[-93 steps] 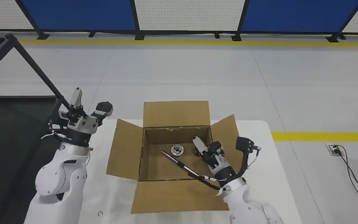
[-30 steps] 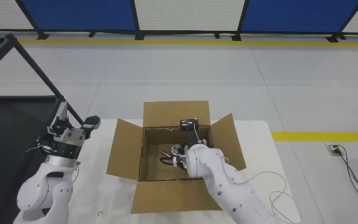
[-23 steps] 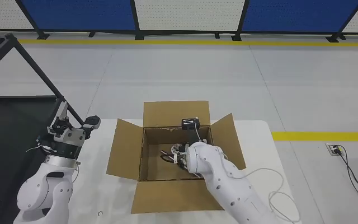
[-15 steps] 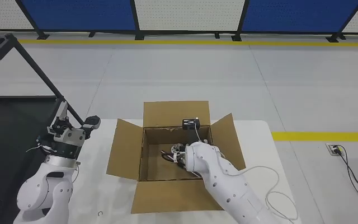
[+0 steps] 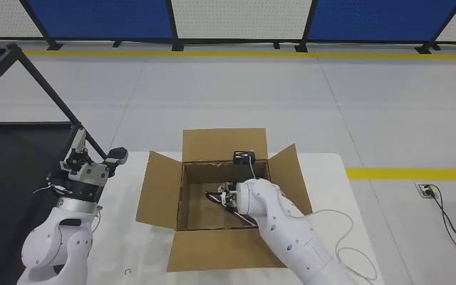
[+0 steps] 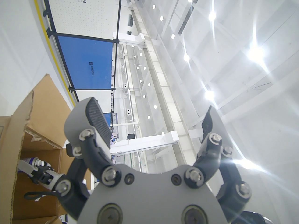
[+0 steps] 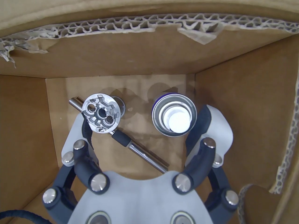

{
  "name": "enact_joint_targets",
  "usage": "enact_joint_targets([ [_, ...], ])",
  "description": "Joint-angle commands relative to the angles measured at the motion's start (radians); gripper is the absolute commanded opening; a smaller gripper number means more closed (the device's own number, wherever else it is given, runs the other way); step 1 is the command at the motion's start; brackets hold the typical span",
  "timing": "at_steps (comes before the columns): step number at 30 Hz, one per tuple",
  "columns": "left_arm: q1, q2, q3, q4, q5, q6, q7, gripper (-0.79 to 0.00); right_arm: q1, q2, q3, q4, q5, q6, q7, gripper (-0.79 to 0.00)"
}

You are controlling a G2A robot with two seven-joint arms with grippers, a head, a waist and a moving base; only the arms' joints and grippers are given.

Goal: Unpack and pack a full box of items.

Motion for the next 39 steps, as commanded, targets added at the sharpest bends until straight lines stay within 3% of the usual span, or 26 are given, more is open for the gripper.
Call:
enact_joint_targets([
  [1,0.0,0.0,0.0,0.0,0.0,0.0,0.0,0.0,0.002,-0.004,0.005,0.014,0.005,0.003,-0.017,0.0],
  [9,0.0,0.0,0.0,0.0,0.0,0.0,0.0,0.0,0.016,-0.022,0.017,0.083,0.024,0.014,-0.076,-0.018],
  [10,0.0,0.0,0.0,0.0,0.0,0.0,0.0,0.0,0.019,-0.025,0.017,0.091,0.026,0.013,-0.08,-0.114],
  [11,0.0,0.0,0.0,0.0,0.0,0.0,0.0,0.0,0.021,-0.027,0.017,0.097,0.028,0.012,-0.084,-0.142],
  [13,0.0,0.0,0.0,0.0,0.0,0.0,0.0,0.0,0.024,-0.032,0.017,0.108,0.032,0.01,-0.09,-0.394],
  [19,0.0,0.0,0.0,0.0,0.0,0.0,0.0,0.0,0.027,-0.04,0.021,0.121,0.027,0.016,-0.103,-0.489],
  [26,0.0,0.0,0.0,0.0,0.0,0.0,0.0,0.0,0.009,-0.042,0.032,0.085,0.003,0.023,-0.113,-0.785],
  [33,0.0,0.0,0.0,0.0,0.0,0.0,0.0,0.0,-0.054,-0.022,0.078,-0.046,-0.046,0.022,-0.101,-0.785],
  [39,0.0,0.0,0.0,0.0,0.0,0.0,0.0,0.0,-0.177,0.014,0.145,-0.269,-0.125,-0.017,-0.05,-0.785],
])
